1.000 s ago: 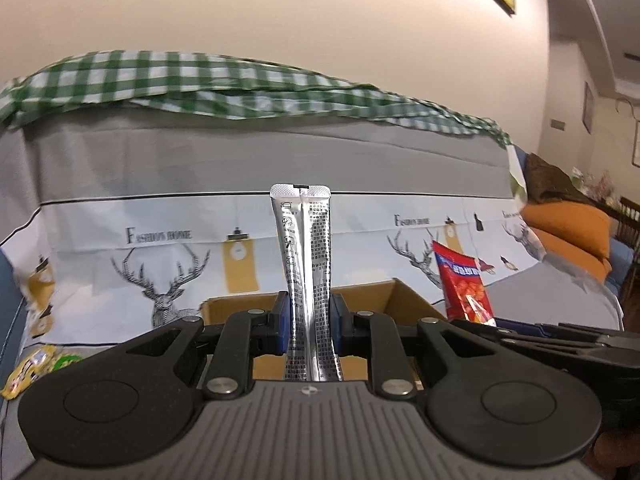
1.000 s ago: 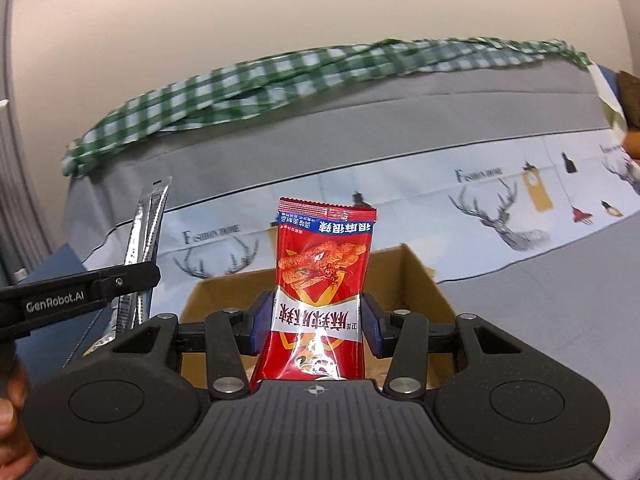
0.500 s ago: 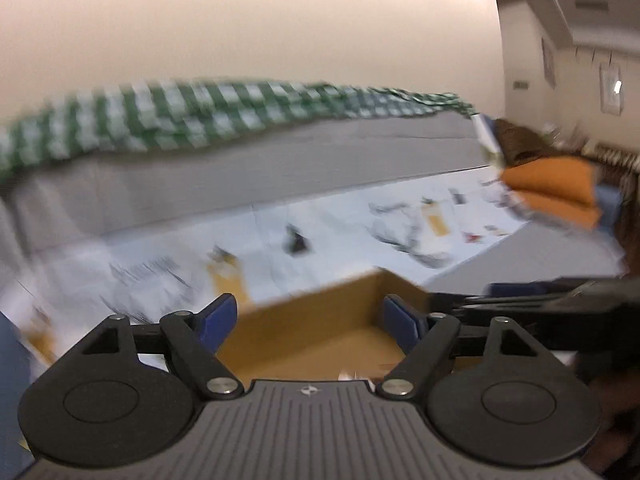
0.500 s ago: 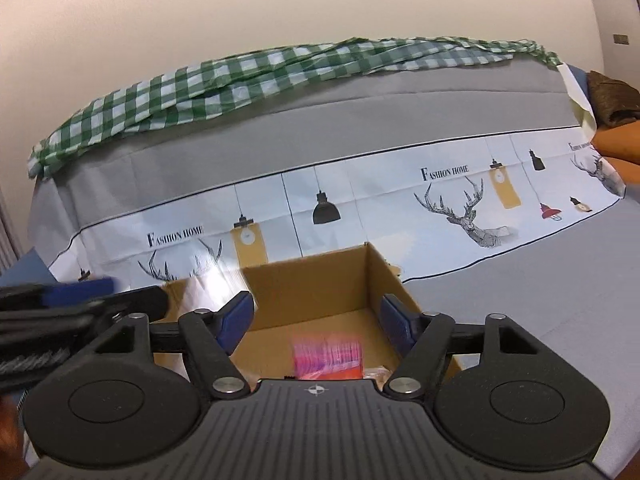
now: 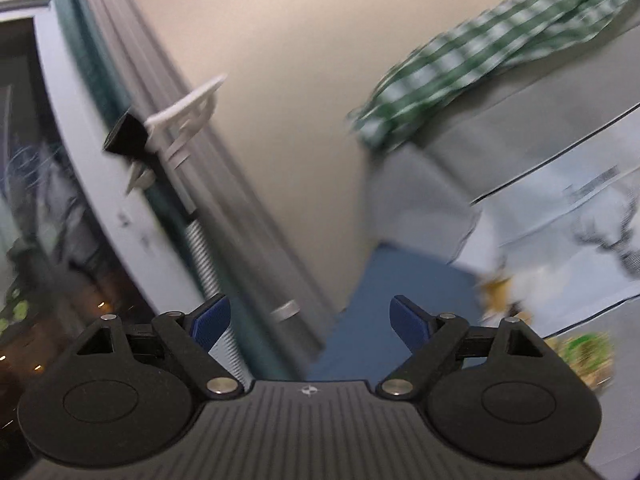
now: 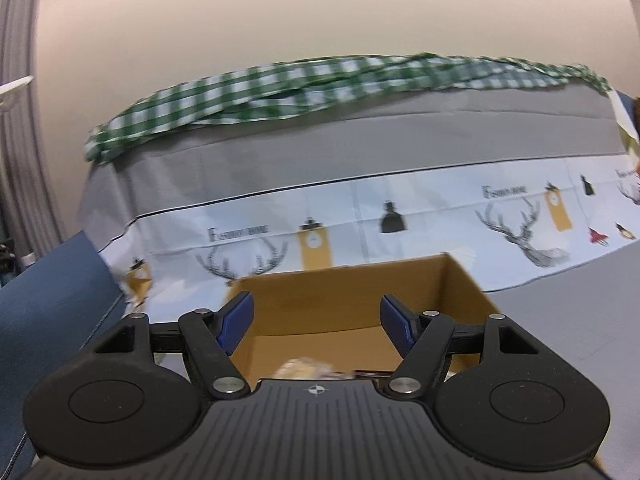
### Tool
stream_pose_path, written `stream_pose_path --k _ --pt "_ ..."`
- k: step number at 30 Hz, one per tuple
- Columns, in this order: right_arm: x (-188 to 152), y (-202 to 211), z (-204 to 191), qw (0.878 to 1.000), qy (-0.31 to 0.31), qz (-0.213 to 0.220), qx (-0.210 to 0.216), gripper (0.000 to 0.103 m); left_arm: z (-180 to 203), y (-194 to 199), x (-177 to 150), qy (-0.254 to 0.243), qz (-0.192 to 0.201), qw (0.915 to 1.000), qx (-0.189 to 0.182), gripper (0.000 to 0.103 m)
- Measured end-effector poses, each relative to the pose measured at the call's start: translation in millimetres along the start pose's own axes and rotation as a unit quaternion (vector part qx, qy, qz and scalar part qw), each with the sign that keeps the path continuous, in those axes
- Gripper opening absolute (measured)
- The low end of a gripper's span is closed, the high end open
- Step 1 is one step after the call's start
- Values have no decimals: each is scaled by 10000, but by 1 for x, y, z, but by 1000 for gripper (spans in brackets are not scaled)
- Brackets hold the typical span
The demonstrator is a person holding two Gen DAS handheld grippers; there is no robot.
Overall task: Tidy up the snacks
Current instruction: 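Move both tools from the box back down to the remaining snacks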
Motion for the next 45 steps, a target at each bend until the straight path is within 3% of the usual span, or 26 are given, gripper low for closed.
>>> stream_pose_path --k 3,5,6,7,8,11,13,15,16,17,18,19,20,21,23,26,28,31,33,35,41,45 --pt "-5 -2 -22 9998 141 -19 164 71 -5 -15 -35 89 -679 9970 -349 97" --pt "-9 -4 -38 9994 238 -41 264 71 -21 -14 -49 23 -1041 9945 107 97" --pt "-11 -4 -45 9992 267 -53 304 71 -34 -2 -42 130 -873 9953 402 97" --pt "-12 -5 -51 9990 279 -61 346 71 -44 15 -29 363 -458 9969 525 97" --pt "-13 -5 -57 9988 288 -60 391 71 -46 30 -14 562 11 9973 467 98" --pt "-17 -6 -78 9977 423 -10 523 71 -15 50 17 489 992 9935 -272 98" --pt "-22 -8 -92 9969 519 -43 596 71 14 46 27 523 1086 9869 -1072 93" --pt "-30 -12 -104 9959 599 -128 666 71 32 36 27 888 771 9749 -1889 64" --pt "-33 -13 -109 9954 632 -175 701 71 43 25 22 1172 483 9623 -2407 54" --pt "-36 -15 -115 9948 660 -236 742 71 52 18 17 1479 233 9460 -2874 32" --pt "-39 -19 -120 9944 653 -322 767 69 65 7 8 1792 -66 9243 -3370 16" --pt "-42 -22 -123 9941 594 -433 793 65 74 1 0 1883 -286 9137 -3589 14" --pt "-44 -25 -127 9934 505 -580 846 52 85 -7 -9 1839 -543 9086 -3710 12" --pt "-46 -31 -131 9920 409 -776 912 37 95 -16 -16 1735 -770 9064 -3774 11" --pt "-50 -42 -137 9899 297 -1051 910 26 104 -31 -22 1748 -932 9044 -3779 11" --pt "-57 -70 -153 9831 206 -1584 898 27 103 -56 -36 1973 -1229 9046 -3573 11" --pt "-64 -92 -167 9759 171 -1962 940 27 89 -68 -46 2304 -1498 8987 -3417 11" --pt "-75 -132 -193 9673 319 -2303 1017 47 74 -87 -51 2751 -1702 8881 -3266 11" --pt "-83 -162 -209 9644 476 -2408 983 74 72 -91 -50 2818 -1678 8885 -3209 12" --pt "-94 -191 -219 9620 639 -2504 877 85 66 -93 -49 2925 -1653 8888 -3116 12" --pt "-133 -258 -229 9510 953 -2875 623 90 60 -95 -46 2975 -1612 8927 -2978 14" --pt "-147 -277 -236 9467 917 -2993 762 93 65 -95 -45 2849 -1593 8965 -2995 18"
Point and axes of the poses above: each gripper's, at about its wrist camera, not at the fingertips, and y roughly against the way its jaws point, z to its right, x to its top, the point moved 8 cm from there along -y, roughly the way its jaws point, and after that the axes turned 8 degrees about -y, right-handed, at the moved point
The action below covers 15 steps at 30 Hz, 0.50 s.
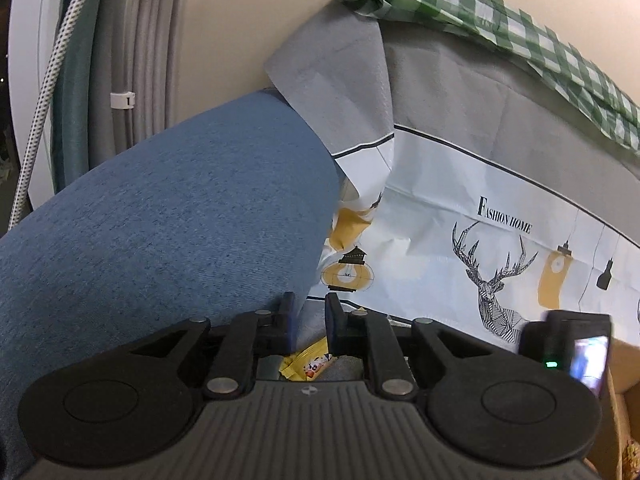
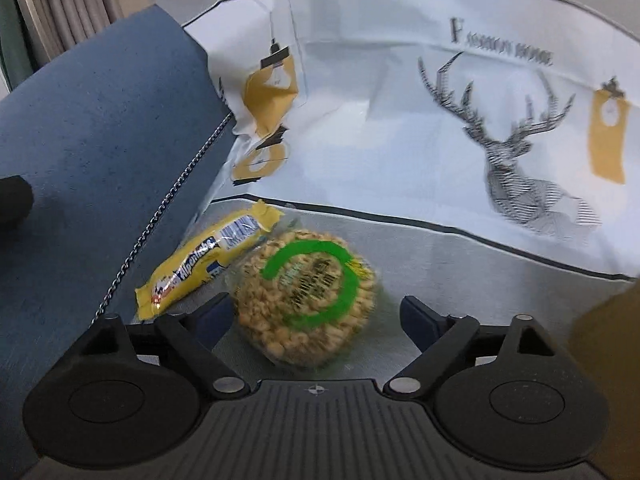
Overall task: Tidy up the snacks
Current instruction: 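Move both tools from the box back down to the remaining snacks, then grasp the yellow wafer bar with the left tool while the right tool grasps the round grain pack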
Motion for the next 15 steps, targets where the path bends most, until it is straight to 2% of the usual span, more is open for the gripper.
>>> stream_pose_path --k 4,5,8,12,15 --pt "-6 -8 -8 9997 220 -89 24 90 1 0 0 59 24 10000 -7 21" --pt "-6 -7 -10 9996 285 -47 77 85 3 0 0 39 22 10000 -24 22" --pt "-5 4 -11 9988 462 144 -19 83 6 0 -1 -51 17 10000 -23 23" --pt "-17 36 2 9992 203 181 -309 82 7 -3 -4 -19 -63 9999 -92 23" --pt "-42 77 10 9985 167 235 -461 83 14 -4 -7 -151 -141 9995 -241 23"
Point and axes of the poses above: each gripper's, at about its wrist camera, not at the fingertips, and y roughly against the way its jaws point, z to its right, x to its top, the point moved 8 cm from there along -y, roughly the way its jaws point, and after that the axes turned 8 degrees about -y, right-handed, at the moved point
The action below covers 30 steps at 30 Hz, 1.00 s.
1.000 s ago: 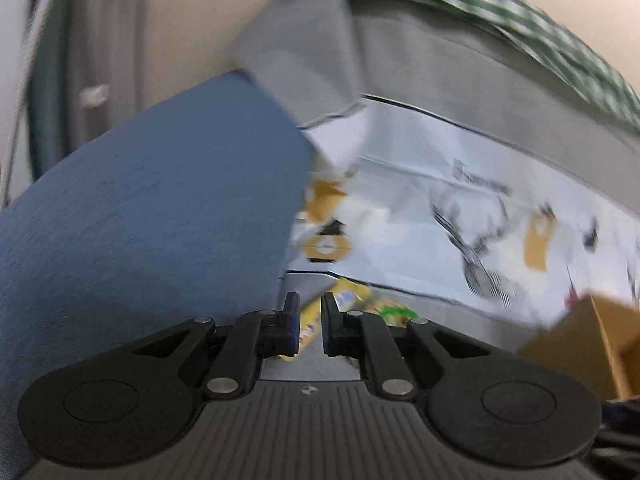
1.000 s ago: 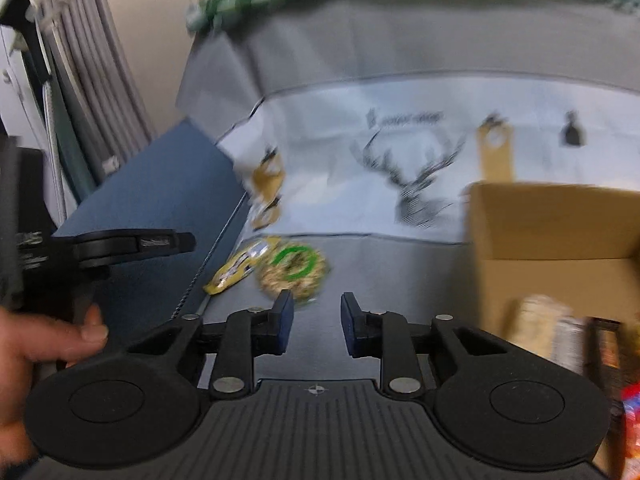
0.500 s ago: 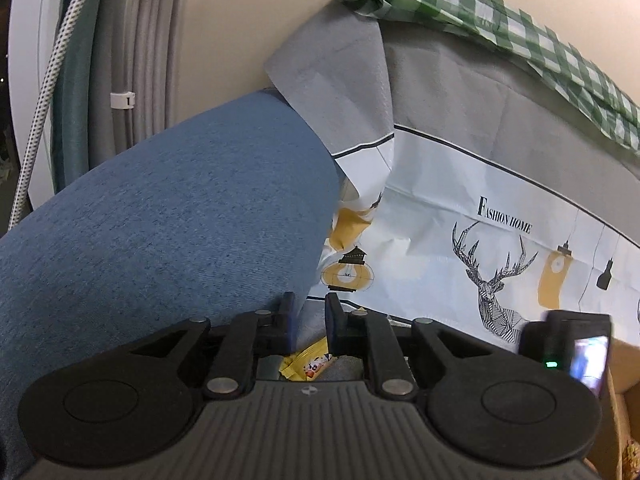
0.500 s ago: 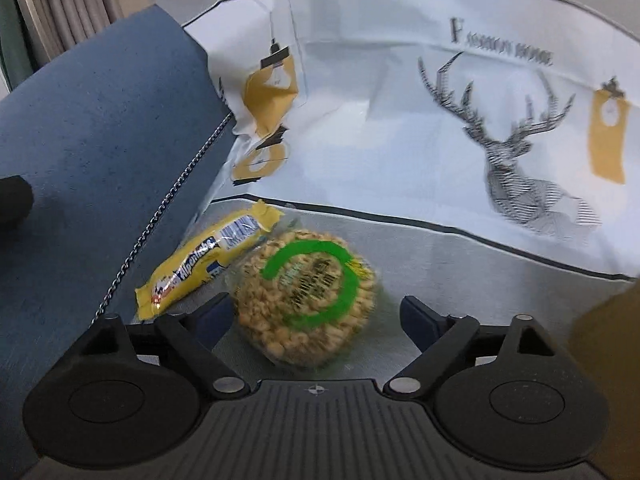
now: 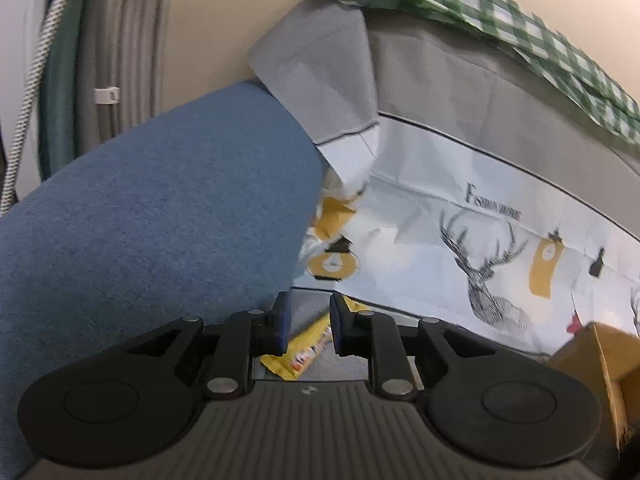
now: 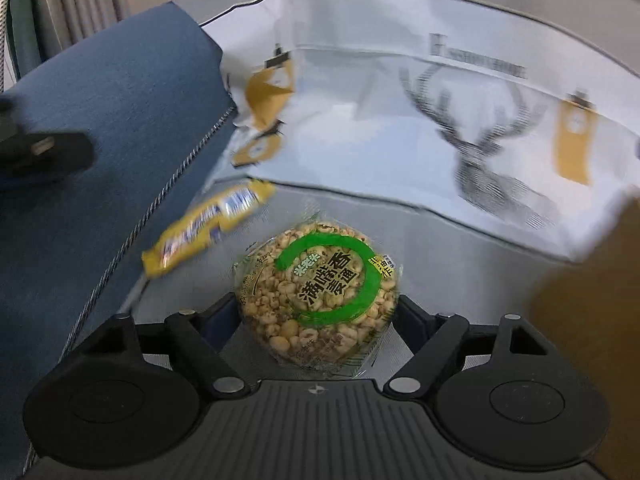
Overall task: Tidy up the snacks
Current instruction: 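Grasp the yellow wafer bar with the left tool while the right tool grasps the round grain pack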
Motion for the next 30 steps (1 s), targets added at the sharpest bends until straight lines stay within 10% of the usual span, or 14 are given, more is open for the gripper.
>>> stream_pose_path --k 9,21,26,28,30 --pt "-87 96 28 9986 229 -254 393 83 37 -26 -20 -1034 -414 9937 -156 45" --pt "-118 68 26 9968 -105 -626 476 83 74 -92 -51 -2292 -570 9714 233 84" --pt "-125 63 29 9954 -178 -826 455 83 68 -114 -57 -1892 -817 9782 250 77" --pt "-125 63 28 9954 -162 -824 470 83 65 -113 -51 -1612 -848 9830 215 61" --pt "-126 63 27 9951 -189 -835 494 83 61 -108 -45 -1512 -864 9844 249 24"
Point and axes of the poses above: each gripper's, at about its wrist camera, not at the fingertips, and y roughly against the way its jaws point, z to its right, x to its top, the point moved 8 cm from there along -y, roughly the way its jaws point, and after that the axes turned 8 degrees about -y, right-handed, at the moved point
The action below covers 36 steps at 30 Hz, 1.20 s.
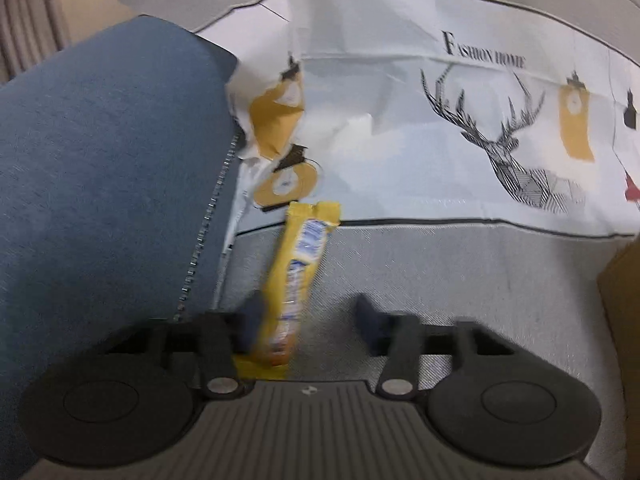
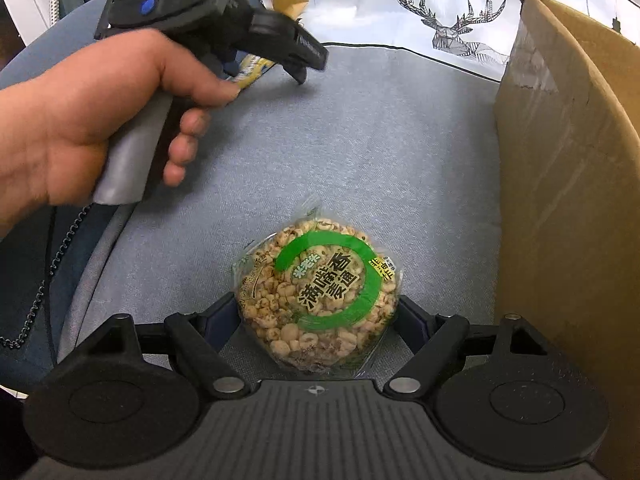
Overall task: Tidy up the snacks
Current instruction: 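Grasp the yellow wafer bar with the left tool while the right tool grasps the round grain pack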
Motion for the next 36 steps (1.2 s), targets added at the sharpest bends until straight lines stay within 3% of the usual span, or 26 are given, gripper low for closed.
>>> stream_pose_path --k 1,2,7,9,11,13,16,20,22,23,24,36 --pt "0 0 0 10000 5 -1 4 83 -3 1 1 83 1 10000 -49 15" --pt "0 0 0 10000 12 -1 13 83 -5 3 1 181 2 9998 -119 13" --pt "2 -2 -1 10000 8 0 44 83 -15 12 4 361 195 9990 -155 15" --pt "3 -3 0 10000 1 -1 47 83 -10 12 4 54 300 9995 16 45" --pt "3 -3 0 10000 -22 -3 57 83 1 7 0 -314 235 9992 59 62" --pt "2 -2 -1 10000 -15 4 61 83 10 0 -5 -573 106 9981 201 68" --pt "1 -2 0 10000 14 8 61 83 4 -5 -4 -209 57 9997 60 68" --pt "1 -2 0 10000 -18 5 83 83 -2 -9 -3 51 120 9999 -42 65" --pt "1 -2 0 10000 -35 1 92 83 -1 -11 -3 155 169 9996 -156 44" --pt "2 -2 0 9999 -36 0 94 83 -2 -11 -3 263 161 9991 -275 21" --pt "2 -2 0 10000 -35 4 92 83 -1 -9 -1 337 136 9989 -308 18" --pt "5 4 1 9997 47 227 13 83 6 43 -5 929 -8 9877 -1260 17"
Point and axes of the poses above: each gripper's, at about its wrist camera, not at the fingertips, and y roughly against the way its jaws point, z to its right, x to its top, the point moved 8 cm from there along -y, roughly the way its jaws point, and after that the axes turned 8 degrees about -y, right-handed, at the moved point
